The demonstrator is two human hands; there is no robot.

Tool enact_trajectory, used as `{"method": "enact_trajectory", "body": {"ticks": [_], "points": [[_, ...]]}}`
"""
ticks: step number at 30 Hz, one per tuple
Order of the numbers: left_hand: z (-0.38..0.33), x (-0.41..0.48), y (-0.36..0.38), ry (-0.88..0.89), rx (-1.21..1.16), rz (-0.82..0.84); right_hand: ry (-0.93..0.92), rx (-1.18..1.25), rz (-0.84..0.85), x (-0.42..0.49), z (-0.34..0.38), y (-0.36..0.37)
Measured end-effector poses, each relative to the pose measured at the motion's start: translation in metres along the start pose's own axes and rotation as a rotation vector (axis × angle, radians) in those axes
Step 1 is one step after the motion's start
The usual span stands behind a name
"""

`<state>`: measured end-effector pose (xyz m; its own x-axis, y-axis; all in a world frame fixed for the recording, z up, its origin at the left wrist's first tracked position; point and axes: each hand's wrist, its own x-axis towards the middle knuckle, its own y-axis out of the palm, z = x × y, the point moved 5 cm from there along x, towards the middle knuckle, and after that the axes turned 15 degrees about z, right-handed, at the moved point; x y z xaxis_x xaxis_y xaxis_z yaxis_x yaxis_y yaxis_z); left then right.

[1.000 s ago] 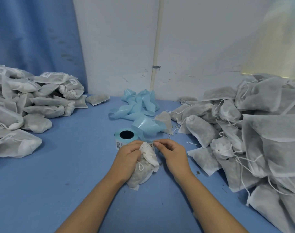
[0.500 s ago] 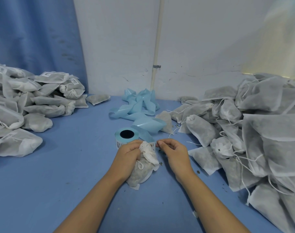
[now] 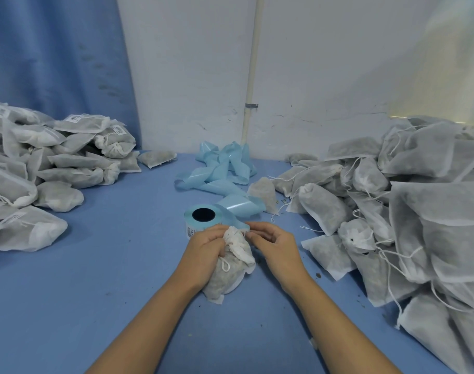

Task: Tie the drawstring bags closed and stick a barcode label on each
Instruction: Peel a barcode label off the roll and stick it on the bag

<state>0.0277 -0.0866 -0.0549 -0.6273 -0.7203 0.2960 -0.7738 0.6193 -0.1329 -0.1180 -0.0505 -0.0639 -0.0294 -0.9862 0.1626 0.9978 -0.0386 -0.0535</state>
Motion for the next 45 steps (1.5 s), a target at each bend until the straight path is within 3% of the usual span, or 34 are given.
{"method": "enact_trajectory", "body": {"ticks": [45], "points": [[-0.0011,-0.0022,0.0019,-0.049,-0.019,0.003,-0.051,-0.233,-0.118,0.0009,-0.0017,-0.0025]]}}
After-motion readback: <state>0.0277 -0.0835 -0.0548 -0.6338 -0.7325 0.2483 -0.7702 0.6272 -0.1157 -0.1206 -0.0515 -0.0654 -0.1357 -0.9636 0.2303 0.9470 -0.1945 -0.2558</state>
